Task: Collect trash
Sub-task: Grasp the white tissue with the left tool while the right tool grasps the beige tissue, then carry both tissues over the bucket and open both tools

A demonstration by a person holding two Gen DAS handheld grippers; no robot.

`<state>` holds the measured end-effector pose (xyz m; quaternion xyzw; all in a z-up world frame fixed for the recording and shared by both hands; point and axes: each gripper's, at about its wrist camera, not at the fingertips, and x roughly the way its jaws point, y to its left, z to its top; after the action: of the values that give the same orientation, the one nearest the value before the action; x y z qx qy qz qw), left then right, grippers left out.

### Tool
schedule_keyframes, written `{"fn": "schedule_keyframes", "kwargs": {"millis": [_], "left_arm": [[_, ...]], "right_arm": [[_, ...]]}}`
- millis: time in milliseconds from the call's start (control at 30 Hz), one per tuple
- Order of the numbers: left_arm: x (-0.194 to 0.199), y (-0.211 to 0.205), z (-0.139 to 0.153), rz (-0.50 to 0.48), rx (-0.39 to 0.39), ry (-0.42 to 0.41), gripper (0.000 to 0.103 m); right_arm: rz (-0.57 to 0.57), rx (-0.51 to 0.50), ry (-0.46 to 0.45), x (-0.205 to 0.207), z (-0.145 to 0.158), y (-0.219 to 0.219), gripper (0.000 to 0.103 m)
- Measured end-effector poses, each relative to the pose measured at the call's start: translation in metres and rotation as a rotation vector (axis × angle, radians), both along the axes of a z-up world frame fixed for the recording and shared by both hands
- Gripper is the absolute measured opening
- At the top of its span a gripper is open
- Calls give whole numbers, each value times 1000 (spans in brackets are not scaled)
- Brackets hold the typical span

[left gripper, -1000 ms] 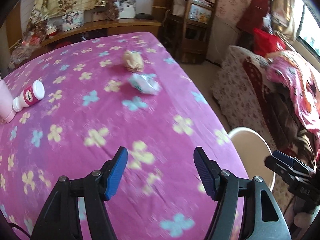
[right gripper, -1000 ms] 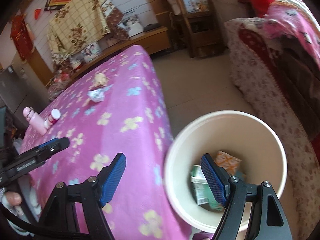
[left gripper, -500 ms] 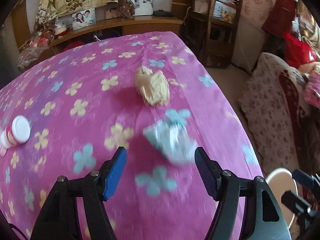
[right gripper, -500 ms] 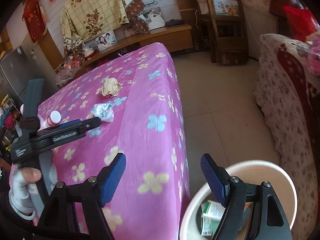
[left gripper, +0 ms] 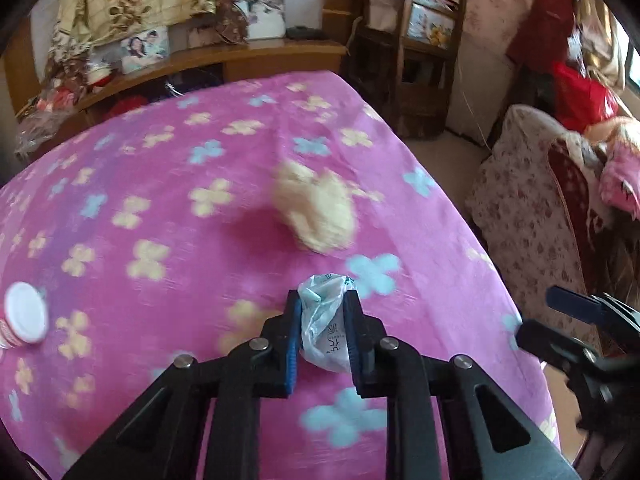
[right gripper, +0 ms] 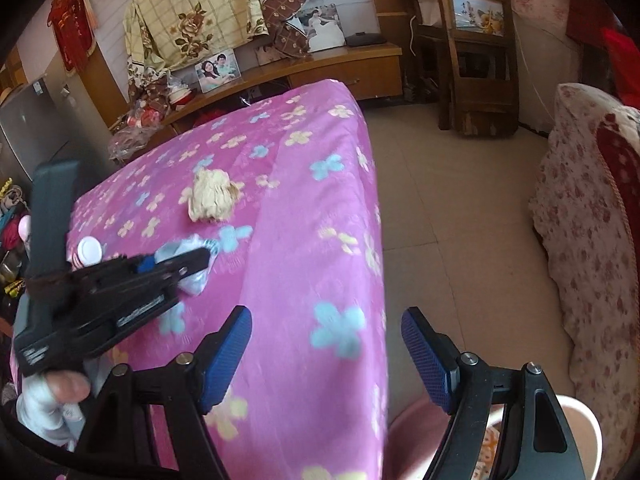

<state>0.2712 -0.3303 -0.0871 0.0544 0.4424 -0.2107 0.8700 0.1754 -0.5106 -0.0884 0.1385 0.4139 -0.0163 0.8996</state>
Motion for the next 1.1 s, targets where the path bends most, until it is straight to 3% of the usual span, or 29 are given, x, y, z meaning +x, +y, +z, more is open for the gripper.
{"fn": "schedule_keyframes", "kwargs": {"millis": [300,500,533,567,600,667,867,1100], "left_arm": [[29,63,8,120,3,-17,22],[25,82,3,142,32,-23,22],[24,84,3,143,30,-22,22],[23,85,3,145,31,-24,22],[21,86,5,147,36,-32,22],[16,86,7,147,35,-38,22],[-20,81,23,116,37,-56,22],[-91,60,44,20,51,-86,22]], "right_arm": [[64,40,-4,99,2,42,80],[66,-9,27,157,-17,76,80],[62,-36,2,159,-17,80,76],[74,-33,-9,159,-18,83,49],[96,6,-17,158,-17,85,33],[101,-12,-26,151,-12,91,29],[125,22,-51,102,4,84,26],[97,74,-80,-4,30,54,26]]}}
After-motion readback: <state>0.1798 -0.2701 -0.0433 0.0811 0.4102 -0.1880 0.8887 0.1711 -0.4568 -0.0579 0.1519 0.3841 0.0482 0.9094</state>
